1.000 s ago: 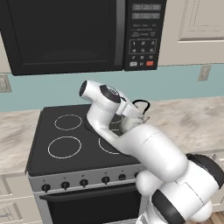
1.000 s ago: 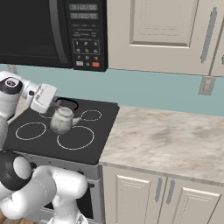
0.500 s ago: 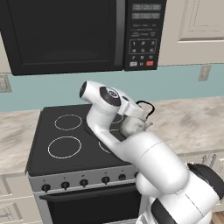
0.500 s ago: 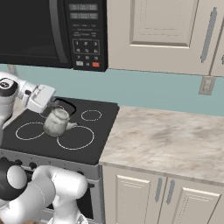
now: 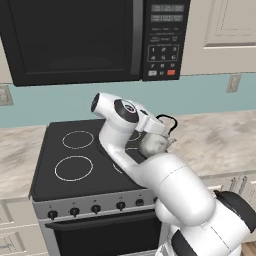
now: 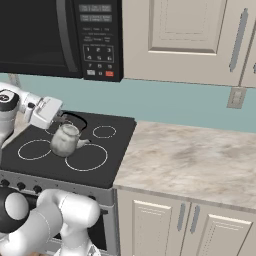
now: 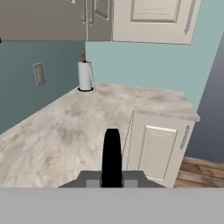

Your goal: The kettle is done boiling. Turn off the stove, then wait for 300 timesteps before moving the kettle to the dining table.

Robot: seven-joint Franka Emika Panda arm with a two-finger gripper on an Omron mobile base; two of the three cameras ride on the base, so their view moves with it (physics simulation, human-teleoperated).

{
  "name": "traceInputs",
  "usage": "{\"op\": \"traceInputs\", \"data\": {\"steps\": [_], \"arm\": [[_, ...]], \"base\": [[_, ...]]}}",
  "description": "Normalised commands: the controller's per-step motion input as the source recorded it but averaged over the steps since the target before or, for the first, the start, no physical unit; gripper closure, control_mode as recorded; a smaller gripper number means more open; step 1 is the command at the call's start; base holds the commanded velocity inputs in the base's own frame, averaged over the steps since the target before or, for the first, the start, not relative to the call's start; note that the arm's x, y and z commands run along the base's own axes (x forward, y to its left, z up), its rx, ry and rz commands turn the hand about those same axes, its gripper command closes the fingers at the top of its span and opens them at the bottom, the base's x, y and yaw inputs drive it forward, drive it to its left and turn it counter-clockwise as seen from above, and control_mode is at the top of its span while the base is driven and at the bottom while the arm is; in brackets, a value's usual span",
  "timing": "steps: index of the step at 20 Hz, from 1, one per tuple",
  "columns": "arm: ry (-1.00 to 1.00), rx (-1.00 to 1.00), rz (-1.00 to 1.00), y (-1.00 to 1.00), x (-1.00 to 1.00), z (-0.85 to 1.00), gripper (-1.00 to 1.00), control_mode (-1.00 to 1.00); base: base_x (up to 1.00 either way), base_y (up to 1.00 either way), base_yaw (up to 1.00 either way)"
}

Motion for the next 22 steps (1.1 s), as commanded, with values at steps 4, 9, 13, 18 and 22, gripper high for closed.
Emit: {"op": "traceInputs", "data": {"steps": [4,9,13,18,22], "arm": [[-0.01,0.0,0.0,0.01,-0.15,0.0,1.0,-1.0],[0.0,0.0,0.0,0.0,0.0,0.0,1.0,1.0],[0.0,0.0,0.0,0.0,0.0,0.0,1.0,1.0],[0.0,0.0,0.0,0.0,0.0,0.0,1.0,1.0],[0.0,0.0,0.0,0.0,0.0,0.0,1.0,1.0]], "base": [[0.0,0.0,0.0],[-0.74,0.03,-0.09],[-0.85,0.01,-0.13],[-0.8,0.0,-0.21],[-0.55,0.03,-0.31]]}}
